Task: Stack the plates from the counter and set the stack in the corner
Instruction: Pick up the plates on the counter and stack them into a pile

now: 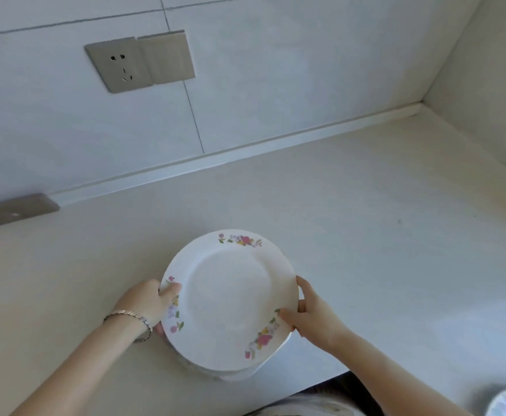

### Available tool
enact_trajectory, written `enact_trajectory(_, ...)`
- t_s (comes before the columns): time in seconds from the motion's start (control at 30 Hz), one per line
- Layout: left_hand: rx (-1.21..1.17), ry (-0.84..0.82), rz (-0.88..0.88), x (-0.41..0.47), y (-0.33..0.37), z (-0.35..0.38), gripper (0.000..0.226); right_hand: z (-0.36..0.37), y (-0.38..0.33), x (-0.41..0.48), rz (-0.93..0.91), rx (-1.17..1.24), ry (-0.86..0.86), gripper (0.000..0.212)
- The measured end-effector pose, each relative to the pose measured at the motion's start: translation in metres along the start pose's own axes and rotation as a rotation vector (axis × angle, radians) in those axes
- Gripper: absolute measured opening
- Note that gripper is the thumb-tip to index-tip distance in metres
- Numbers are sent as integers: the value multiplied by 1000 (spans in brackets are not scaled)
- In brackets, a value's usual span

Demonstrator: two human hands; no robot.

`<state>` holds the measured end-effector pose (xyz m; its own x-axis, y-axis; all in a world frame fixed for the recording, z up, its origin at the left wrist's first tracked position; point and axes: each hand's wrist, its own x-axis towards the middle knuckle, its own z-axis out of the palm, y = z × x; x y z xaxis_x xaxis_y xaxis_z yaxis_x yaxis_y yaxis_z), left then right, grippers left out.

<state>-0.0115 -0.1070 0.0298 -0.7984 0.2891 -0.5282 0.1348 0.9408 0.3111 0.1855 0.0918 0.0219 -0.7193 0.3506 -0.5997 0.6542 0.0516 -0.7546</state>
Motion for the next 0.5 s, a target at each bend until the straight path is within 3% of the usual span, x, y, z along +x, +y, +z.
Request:
enact_trajectory(0.13, 43, -115, -31, 5, -15, 0, 43, 13, -4, 3, 8, -212, 47, 78)
enact_trajectory(0.37, 260, -164, -64, 11, -8, -11, 42, 20, -12, 11, 33, -484, 88, 79)
enact_trajectory(0.5, 201, -2, -22, 11, -11, -8, 47, 14, -11, 21, 16, -448, 186, 74)
